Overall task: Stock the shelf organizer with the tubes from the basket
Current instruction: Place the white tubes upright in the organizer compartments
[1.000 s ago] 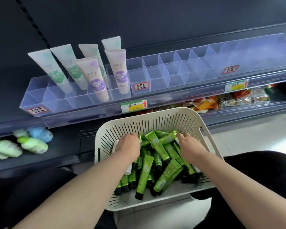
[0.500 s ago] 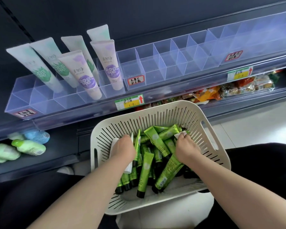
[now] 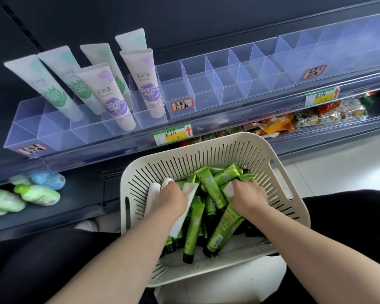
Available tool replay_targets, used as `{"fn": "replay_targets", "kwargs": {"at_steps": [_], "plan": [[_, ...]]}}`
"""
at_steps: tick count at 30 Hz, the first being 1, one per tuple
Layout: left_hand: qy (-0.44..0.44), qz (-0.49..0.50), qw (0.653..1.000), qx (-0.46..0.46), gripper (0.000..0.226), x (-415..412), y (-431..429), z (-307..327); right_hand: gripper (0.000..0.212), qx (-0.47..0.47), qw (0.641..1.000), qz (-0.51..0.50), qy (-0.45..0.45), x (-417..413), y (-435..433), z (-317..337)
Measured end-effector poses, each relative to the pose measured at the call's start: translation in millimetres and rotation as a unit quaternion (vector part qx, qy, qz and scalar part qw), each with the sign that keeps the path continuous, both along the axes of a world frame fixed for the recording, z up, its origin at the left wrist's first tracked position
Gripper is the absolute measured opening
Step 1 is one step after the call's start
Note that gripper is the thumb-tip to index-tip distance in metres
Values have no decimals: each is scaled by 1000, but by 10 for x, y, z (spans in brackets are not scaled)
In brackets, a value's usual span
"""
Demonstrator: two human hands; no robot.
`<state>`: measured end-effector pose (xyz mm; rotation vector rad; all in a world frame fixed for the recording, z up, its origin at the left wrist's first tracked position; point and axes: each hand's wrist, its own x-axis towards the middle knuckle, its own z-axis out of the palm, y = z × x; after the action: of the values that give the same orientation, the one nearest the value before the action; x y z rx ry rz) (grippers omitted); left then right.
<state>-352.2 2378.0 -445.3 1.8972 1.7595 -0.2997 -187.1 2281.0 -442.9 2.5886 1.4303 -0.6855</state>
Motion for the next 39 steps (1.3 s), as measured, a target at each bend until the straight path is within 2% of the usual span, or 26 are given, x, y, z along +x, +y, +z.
{"fn": "replay_targets", "kwargs": {"at_steps": [3,7,10,12,16,20,24,28,30,35,39], "plan": [[6,-46,997,-66,42,81,-71,-4,25,77,997,6,26,-40,45,131],[18,-86,994,-68,39,176,-177,-44,10,167,984,-5,65,-58,148,266],[26,-142,986,-87,35,218,-241,-46,8,228,968,-41,94,-30,186,327],[25,-170,984,-49,31,221,-259,32,9,240,964,-49,101,-4,197,347],[-81,-93,992,-15,30,119,-95,205,13,257,951,-85,152,7,210,428],[-189,-54,979,60,24,-43,76,523,19,297,931,-93,189,-43,281,645],[-249,16,961,117,29,-256,201,844,24,330,928,-52,167,-175,426,878],[-298,50,937,173,11,-548,258,1148,21,359,922,-7,145,-409,593,1151],[-304,52,928,211,10,-711,296,1291,20,376,919,37,117,-553,675,1318],[-322,54,908,263,7,-1048,378,1638,15,424,889,161,66,-926,841,1709],[-338,74,885,311,4,-1271,448,1977,17,458,865,206,4,-1173,1003,2033]]}}
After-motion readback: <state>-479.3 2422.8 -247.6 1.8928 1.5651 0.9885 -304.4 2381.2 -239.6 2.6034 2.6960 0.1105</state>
